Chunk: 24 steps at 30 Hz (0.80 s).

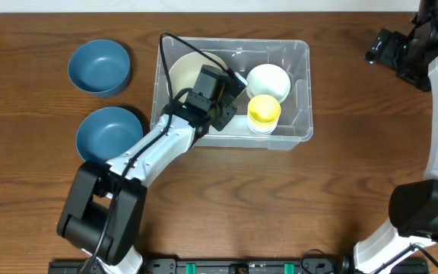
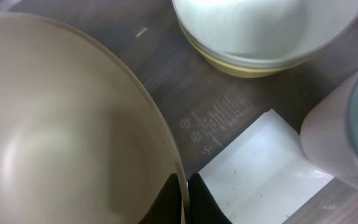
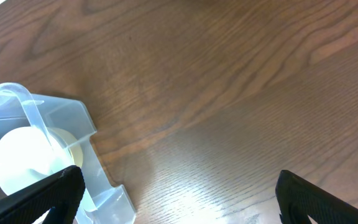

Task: Pack container
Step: 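Lift the cream bowl with the left gripper and lower it into the bin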

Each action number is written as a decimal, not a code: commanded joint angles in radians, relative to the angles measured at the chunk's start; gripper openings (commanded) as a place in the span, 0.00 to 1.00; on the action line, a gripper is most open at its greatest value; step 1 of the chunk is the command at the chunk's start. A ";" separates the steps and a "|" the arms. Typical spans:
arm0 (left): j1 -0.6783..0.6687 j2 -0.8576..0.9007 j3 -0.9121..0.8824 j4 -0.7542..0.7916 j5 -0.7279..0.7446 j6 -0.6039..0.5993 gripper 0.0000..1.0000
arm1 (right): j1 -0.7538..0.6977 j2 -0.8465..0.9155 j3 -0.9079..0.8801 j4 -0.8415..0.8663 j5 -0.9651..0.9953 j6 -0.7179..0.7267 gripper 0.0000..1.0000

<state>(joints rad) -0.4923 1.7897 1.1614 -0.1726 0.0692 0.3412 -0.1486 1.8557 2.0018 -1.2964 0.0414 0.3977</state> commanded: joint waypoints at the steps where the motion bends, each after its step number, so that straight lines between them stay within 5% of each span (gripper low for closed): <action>1: 0.008 0.020 0.008 0.012 -0.024 0.002 0.06 | -0.001 -0.015 0.012 0.000 0.007 -0.002 0.99; 6: 0.008 0.021 0.008 0.029 -0.024 0.002 0.07 | -0.001 -0.015 0.012 0.000 0.007 -0.002 0.99; 10: 0.008 0.021 0.008 0.045 -0.024 0.002 0.21 | -0.001 -0.015 0.012 0.000 0.007 -0.002 0.99; 19: 0.008 0.021 0.008 0.070 -0.026 0.002 0.23 | -0.001 -0.015 0.012 0.000 0.007 -0.002 0.99; 24: 0.016 -0.023 0.023 0.086 -0.027 -0.035 0.56 | -0.001 -0.015 0.012 0.000 0.007 -0.002 0.99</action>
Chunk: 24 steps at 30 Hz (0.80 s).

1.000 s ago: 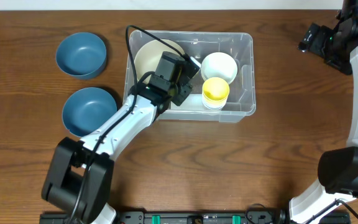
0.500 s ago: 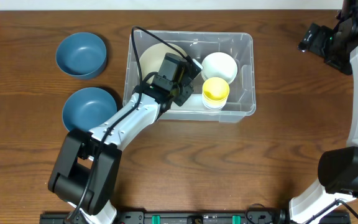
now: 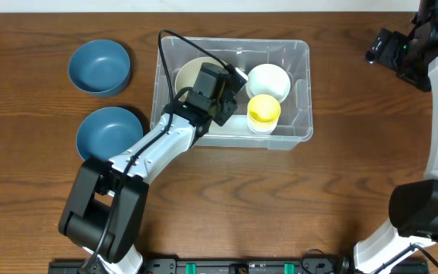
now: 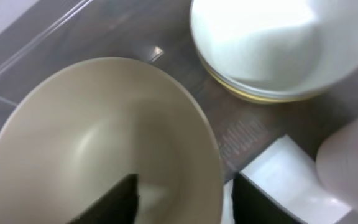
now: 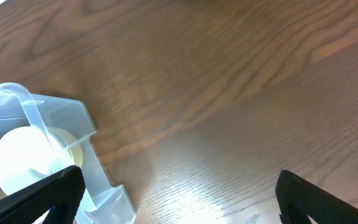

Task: Pack container
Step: 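Lift the cream bowl with the left gripper and lower it into the bin, then move the left gripper to the lower teal bowl and grasp its rim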

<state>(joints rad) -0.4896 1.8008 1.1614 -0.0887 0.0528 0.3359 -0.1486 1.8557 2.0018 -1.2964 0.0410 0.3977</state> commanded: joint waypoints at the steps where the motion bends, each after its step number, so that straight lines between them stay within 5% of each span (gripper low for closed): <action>1: 0.016 -0.049 0.030 -0.002 -0.011 -0.045 0.61 | -0.001 -0.015 0.012 0.000 0.008 -0.002 0.99; 9: 0.102 -0.291 0.090 -0.202 -0.029 -0.077 0.98 | -0.001 -0.015 0.012 0.000 0.008 -0.002 0.99; 16: 0.288 -0.509 0.090 -0.496 -0.046 -0.243 0.98 | -0.002 -0.015 0.012 0.000 0.008 -0.002 0.99; 24: 0.428 -0.508 0.056 -0.850 -0.046 -0.319 0.98 | -0.002 -0.015 0.012 0.000 0.008 -0.002 0.99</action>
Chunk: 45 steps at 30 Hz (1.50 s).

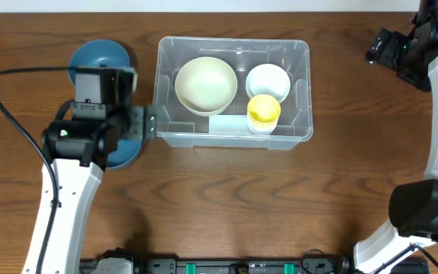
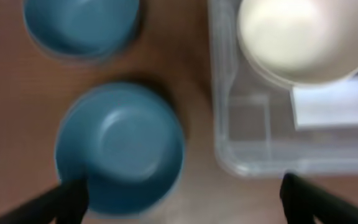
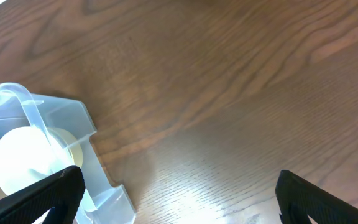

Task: Pack container
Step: 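Move the left gripper to the lower teal bowl and grasp its rim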

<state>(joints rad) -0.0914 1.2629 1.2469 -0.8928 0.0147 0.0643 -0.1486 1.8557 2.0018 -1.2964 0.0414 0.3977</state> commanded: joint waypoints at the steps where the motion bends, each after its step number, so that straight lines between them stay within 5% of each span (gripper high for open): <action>1: 0.034 0.039 -0.045 -0.050 -0.008 -0.037 0.98 | -0.002 -0.015 0.012 0.000 0.007 -0.002 0.99; 21: 0.036 0.418 -0.162 -0.002 -0.008 0.039 0.98 | -0.002 -0.015 0.012 0.000 0.007 -0.002 0.99; 45: 0.107 0.418 -0.162 0.024 -0.008 -0.089 0.98 | -0.002 -0.015 0.012 0.000 0.007 -0.002 0.99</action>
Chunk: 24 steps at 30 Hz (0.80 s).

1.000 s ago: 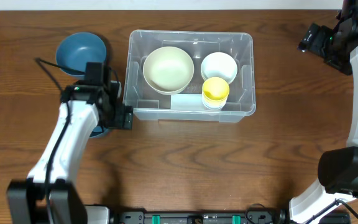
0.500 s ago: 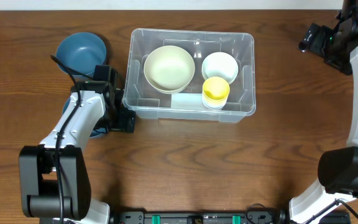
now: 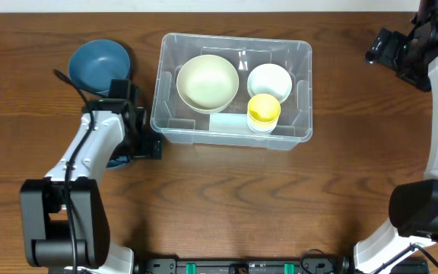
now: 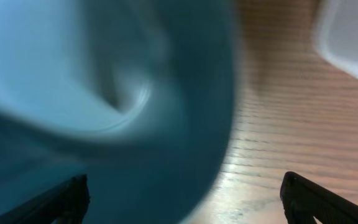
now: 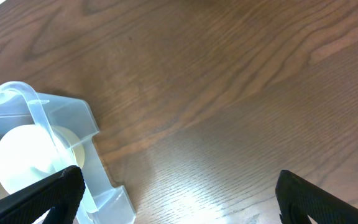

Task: Pack container
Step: 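Move the left gripper to the lower teal bowl and grasp its rim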

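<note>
The clear plastic container point(image 3: 303, 91) holds a cream bowl point(image 3: 207, 82), a white bowl point(image 3: 269, 80) and a yellow cup point(image 3: 264, 110). One blue bowl point(image 3: 99, 65) sits at the far left. A second blue bowl point(image 4: 104, 93) lies nearer, mostly hidden under my left arm in the overhead view. My left gripper point(image 3: 144, 141) is low at that bowl's right rim and wide open point(image 4: 182, 205), with the blurred rim between the fingers. My right gripper point(image 3: 390, 49) hangs open at the far right, holding nothing point(image 5: 179, 199).
The container's left wall stands right beside my left gripper. In the right wrist view the container's corner point(image 5: 73, 118) and the white bowl point(image 5: 23, 162) show at the left, with bare wooden table point(image 5: 241, 93) beyond.
My left gripper was up above the nearer blue bowl. Now it is down at that bowl's right rim, still open. The container has shifted slightly. The right arm has not moved.
First my left gripper was shut on the cream bowl's rim inside the container. Then it was open, with the bowl resting in the container. After that it stood over the two blue bowls outside, and now it is low at the nearer one.
</note>
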Each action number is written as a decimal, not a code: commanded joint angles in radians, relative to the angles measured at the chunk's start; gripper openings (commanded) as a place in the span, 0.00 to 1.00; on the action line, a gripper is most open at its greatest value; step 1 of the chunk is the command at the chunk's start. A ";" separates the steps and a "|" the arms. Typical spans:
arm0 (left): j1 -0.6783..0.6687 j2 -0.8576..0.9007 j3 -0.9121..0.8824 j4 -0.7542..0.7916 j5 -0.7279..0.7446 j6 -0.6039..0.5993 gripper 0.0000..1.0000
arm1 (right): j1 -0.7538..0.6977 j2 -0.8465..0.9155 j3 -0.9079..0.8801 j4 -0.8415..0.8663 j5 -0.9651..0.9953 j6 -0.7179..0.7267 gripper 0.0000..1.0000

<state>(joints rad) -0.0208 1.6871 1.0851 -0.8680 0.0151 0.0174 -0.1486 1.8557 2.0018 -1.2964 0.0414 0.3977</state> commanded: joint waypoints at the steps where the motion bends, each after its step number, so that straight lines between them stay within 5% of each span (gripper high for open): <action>1: 0.047 -0.006 0.000 0.002 -0.008 -0.042 0.98 | -0.002 -0.015 0.012 0.000 0.007 -0.002 0.99; 14: 0.075 -0.006 -0.002 0.039 -0.005 0.016 0.99 | -0.002 -0.015 0.012 0.000 0.007 -0.002 0.99; 19: 0.077 -0.005 -0.002 0.040 -0.005 0.015 0.64 | -0.002 -0.015 0.012 0.000 0.007 -0.002 0.99; 24: 0.077 -0.005 -0.002 0.043 -0.006 0.016 0.44 | -0.002 -0.015 0.012 0.000 0.007 -0.002 0.99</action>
<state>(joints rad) 0.0517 1.6871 1.0851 -0.8268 0.0185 0.0277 -0.1486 1.8557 2.0018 -1.2964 0.0414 0.3977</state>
